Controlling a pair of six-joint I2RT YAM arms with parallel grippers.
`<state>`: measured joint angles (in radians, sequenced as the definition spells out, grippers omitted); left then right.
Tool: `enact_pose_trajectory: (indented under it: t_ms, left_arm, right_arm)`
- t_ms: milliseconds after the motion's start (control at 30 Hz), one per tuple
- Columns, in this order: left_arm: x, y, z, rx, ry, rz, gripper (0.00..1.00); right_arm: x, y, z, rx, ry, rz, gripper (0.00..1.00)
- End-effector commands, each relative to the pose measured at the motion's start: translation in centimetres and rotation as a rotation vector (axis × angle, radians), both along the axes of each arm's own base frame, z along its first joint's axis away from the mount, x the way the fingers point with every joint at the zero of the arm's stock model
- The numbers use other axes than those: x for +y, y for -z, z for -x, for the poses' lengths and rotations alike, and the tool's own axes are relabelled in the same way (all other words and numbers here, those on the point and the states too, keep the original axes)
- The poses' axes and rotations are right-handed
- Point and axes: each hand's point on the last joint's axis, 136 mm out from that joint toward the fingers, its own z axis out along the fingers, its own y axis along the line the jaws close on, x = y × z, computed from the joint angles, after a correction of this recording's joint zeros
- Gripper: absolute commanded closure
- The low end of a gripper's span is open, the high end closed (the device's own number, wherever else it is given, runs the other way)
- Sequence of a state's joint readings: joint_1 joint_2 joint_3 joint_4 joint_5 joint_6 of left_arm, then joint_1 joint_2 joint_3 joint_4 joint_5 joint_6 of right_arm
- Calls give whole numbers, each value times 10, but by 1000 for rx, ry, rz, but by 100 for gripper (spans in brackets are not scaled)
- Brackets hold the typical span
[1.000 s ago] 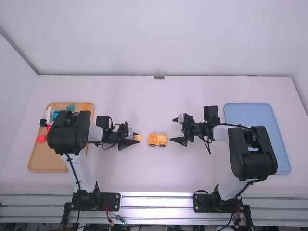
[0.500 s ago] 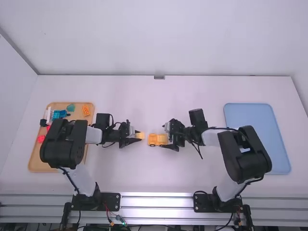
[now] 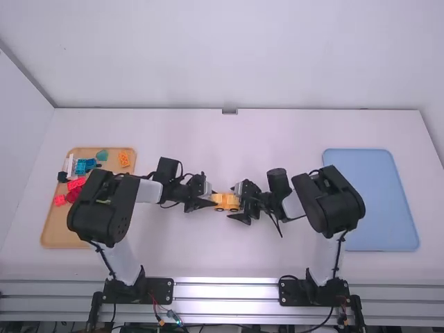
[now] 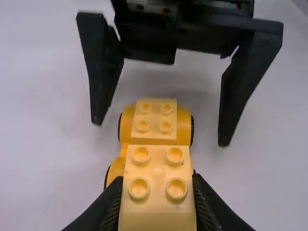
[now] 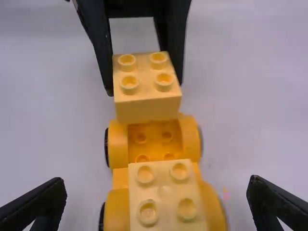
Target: Assemble lego blocks to make yellow taxi
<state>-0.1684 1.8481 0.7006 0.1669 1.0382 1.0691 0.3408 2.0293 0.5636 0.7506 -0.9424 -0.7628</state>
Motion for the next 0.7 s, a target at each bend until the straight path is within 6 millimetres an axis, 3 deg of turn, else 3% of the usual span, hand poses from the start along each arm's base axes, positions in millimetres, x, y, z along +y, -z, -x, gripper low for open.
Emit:
enact_pose_trajectory:
  t_ms: [0,333,667]
  left_arm:
    - [-7,-8,-4,-20,16,-6,86]
    - [-11,-4,-6,-19,27,-6,89]
    - [-14,5,-4,16,45,22,90]
  right_arm:
    - [7,-4,-1,13,-49,-50,1]
    - [8,8,-7,36,-46,-45,4]
    - [13,16,-8,36,-37,-2,33]
